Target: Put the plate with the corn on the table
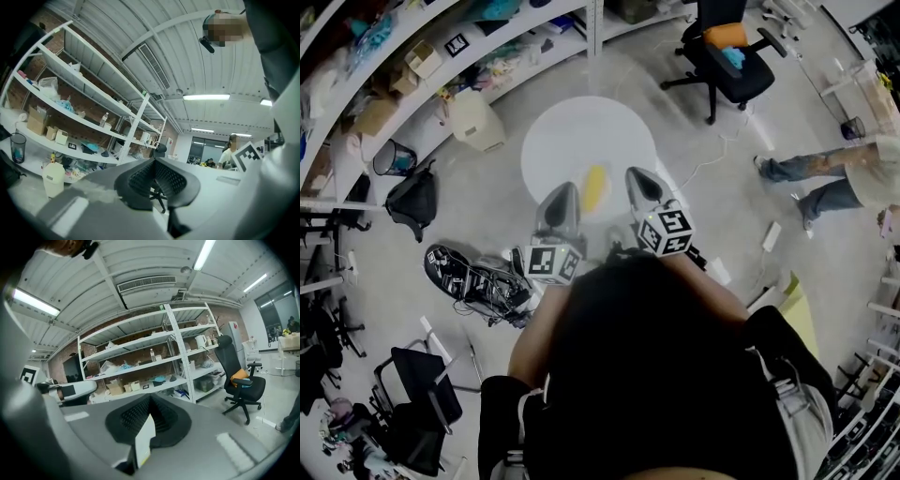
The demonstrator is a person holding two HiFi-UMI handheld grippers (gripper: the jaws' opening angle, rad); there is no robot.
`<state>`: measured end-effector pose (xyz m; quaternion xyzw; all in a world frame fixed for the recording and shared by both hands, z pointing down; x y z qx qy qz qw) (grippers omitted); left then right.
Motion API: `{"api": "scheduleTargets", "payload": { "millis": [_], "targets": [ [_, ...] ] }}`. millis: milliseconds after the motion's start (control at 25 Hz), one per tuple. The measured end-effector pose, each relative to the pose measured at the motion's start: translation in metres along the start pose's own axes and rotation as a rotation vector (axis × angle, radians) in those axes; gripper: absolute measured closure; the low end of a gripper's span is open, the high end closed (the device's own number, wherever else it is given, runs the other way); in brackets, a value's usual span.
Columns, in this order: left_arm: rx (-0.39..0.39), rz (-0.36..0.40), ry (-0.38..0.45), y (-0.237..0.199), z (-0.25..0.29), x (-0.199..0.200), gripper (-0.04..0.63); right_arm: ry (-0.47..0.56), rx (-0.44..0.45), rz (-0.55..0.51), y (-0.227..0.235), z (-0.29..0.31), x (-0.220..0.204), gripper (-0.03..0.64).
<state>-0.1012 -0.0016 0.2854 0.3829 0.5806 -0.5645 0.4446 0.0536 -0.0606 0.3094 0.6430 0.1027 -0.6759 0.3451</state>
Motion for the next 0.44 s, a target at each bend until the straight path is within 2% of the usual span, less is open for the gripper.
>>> {"api": "scheduleTargets", "payload": {
  "millis": [200,440],
  "targets": [
    [0.008,-0.015,0.007,0.0,0.005,0.008,0.591,0.004,-0.008,-0.012,0.0,0.003,0.004,0.609],
    [-0.011,0.015,0.015,0.001,0.012,0.004,0.591,0.005,0.002,-0.034,0.005,0.006,0.009,0.609]
  ]
}}
Point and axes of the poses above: the fingertips, and each gripper's own axes: z forward along the fingers, y to its right, x out of its top, the point moved 3 cm from there along -z, backward along the fingers, and after that the axes turned 13 degrees about x, right-handed, at the moved point
